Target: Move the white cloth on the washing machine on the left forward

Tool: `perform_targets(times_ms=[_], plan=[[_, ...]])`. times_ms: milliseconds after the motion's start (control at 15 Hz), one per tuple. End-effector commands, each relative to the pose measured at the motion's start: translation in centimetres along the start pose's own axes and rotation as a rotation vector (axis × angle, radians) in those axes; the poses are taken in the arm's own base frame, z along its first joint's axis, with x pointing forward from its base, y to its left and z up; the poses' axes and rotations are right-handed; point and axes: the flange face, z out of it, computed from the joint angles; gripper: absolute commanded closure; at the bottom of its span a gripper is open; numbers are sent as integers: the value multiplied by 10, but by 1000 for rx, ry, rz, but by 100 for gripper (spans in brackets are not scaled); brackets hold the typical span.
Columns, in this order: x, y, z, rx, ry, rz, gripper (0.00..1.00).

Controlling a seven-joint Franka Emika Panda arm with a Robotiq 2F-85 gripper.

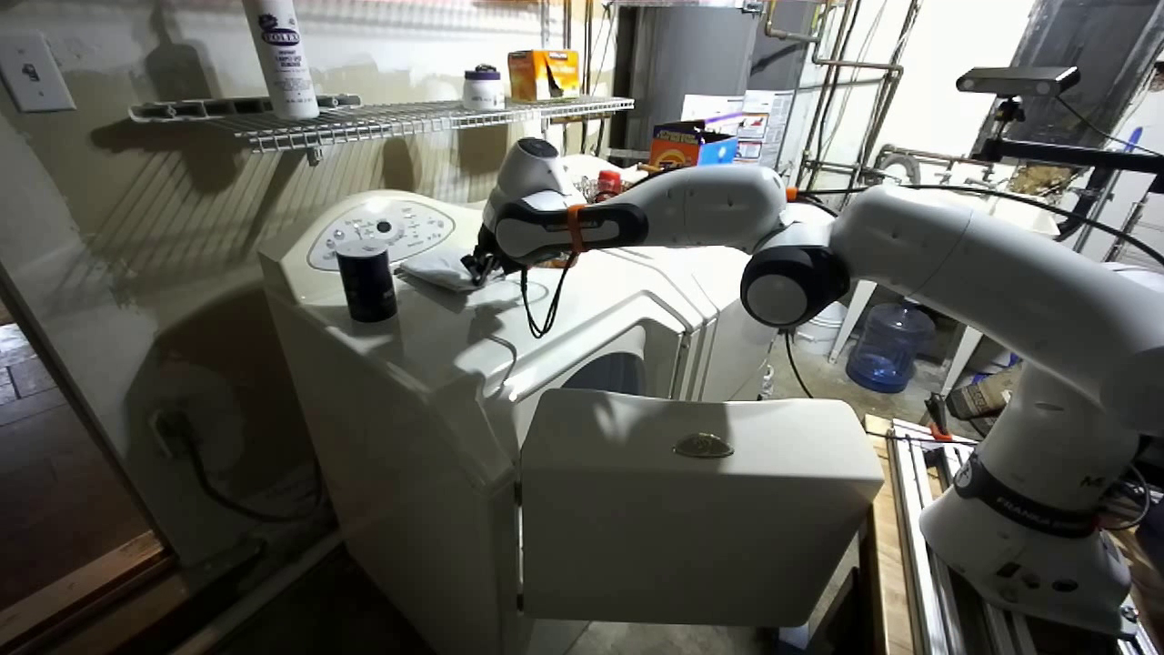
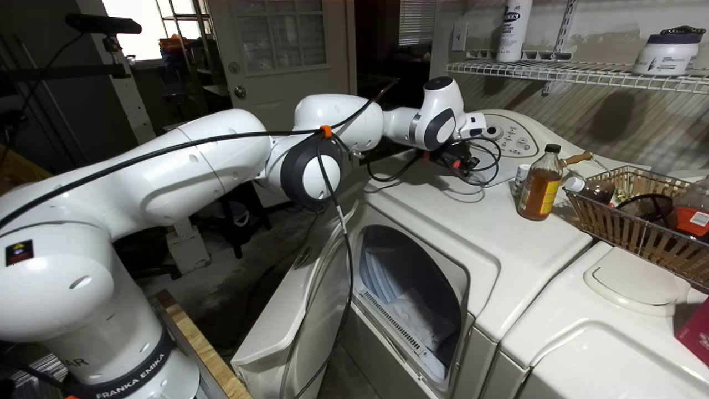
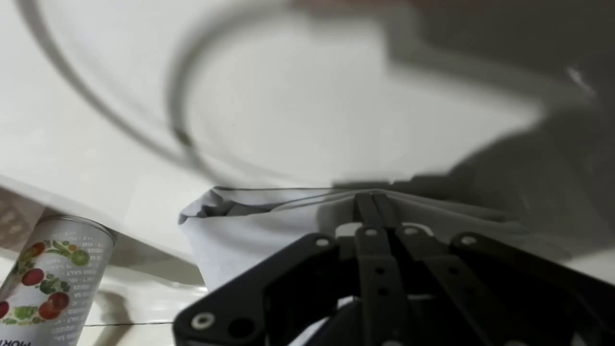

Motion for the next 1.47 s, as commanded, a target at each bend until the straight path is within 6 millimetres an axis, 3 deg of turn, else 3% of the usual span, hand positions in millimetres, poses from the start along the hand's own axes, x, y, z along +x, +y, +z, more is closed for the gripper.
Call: perform_targets(times_ms=[0,333,600,1000,1400], plan=[[-1,-6,-3,-4,-31,15,100],[-5,-12,-19,-116,-184,42,100],[-15,-13,-43,-174,-397,59,100],[-33,-17,-79,-82,-686,77,100],[-46,5,-83,-66,-821,112,100]])
